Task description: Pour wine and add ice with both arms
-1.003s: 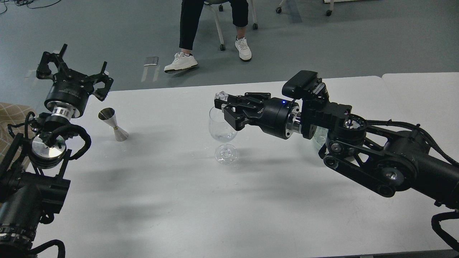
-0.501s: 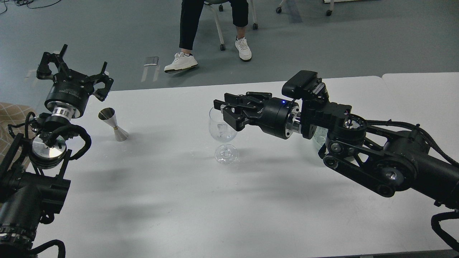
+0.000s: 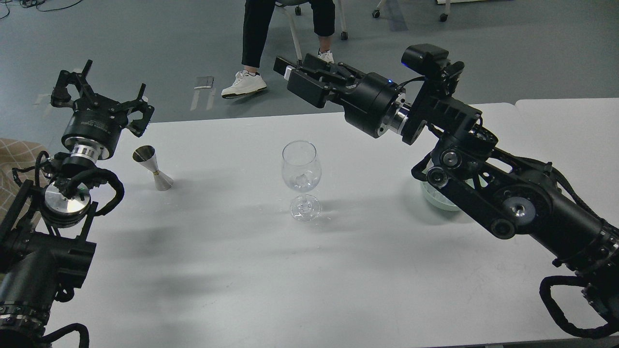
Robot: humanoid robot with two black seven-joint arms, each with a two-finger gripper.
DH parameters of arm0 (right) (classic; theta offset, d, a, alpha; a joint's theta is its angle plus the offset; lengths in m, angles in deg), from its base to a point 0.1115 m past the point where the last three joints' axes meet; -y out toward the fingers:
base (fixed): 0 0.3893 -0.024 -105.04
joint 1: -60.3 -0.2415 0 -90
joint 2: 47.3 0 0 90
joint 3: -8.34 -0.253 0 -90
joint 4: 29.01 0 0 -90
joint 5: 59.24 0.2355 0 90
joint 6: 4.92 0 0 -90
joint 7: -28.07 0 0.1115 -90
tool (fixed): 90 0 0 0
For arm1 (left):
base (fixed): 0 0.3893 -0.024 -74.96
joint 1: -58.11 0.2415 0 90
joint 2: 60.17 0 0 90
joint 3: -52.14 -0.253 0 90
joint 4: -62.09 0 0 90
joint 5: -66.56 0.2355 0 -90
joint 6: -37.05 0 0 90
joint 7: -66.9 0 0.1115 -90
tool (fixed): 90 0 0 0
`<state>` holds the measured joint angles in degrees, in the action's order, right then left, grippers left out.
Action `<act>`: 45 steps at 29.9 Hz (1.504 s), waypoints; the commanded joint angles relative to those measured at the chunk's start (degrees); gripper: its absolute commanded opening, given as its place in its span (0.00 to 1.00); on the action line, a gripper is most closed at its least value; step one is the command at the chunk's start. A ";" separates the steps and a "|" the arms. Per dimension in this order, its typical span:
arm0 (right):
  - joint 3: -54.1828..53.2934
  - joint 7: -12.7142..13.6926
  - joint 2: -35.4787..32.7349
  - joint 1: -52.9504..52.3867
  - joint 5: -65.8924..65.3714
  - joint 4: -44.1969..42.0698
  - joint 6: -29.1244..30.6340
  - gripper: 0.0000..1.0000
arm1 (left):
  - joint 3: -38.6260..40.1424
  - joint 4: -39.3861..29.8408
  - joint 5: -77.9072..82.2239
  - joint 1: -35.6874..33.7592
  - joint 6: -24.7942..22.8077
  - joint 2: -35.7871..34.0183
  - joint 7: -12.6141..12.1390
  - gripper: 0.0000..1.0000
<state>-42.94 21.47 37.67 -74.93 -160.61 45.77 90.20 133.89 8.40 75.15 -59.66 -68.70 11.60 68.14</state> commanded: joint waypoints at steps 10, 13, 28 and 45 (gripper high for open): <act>-22.81 0.36 5.03 -5.29 18.11 -12.01 -1.60 1.00 | -0.80 1.05 1.17 -2.64 0.02 -0.14 -0.19 0.98; -23.78 0.10 5.03 -13.11 31.03 -23.16 -2.48 1.00 | -0.88 1.67 1.44 -4.39 0.37 -0.14 -1.07 0.98; -24.22 -0.25 5.03 -23.50 70.07 -52.54 -3.89 1.00 | -16.86 17.13 1.44 -20.03 1.33 1.61 10.61 0.97; -23.17 -4.47 5.03 -16.65 74.13 -47.36 -6.35 1.00 | -22.85 24.69 0.56 -26.72 4.76 8.56 12.38 0.98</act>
<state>-66.15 17.00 42.70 -92.95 -86.44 -4.05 84.02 111.29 33.09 75.80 -86.47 -63.82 19.70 80.41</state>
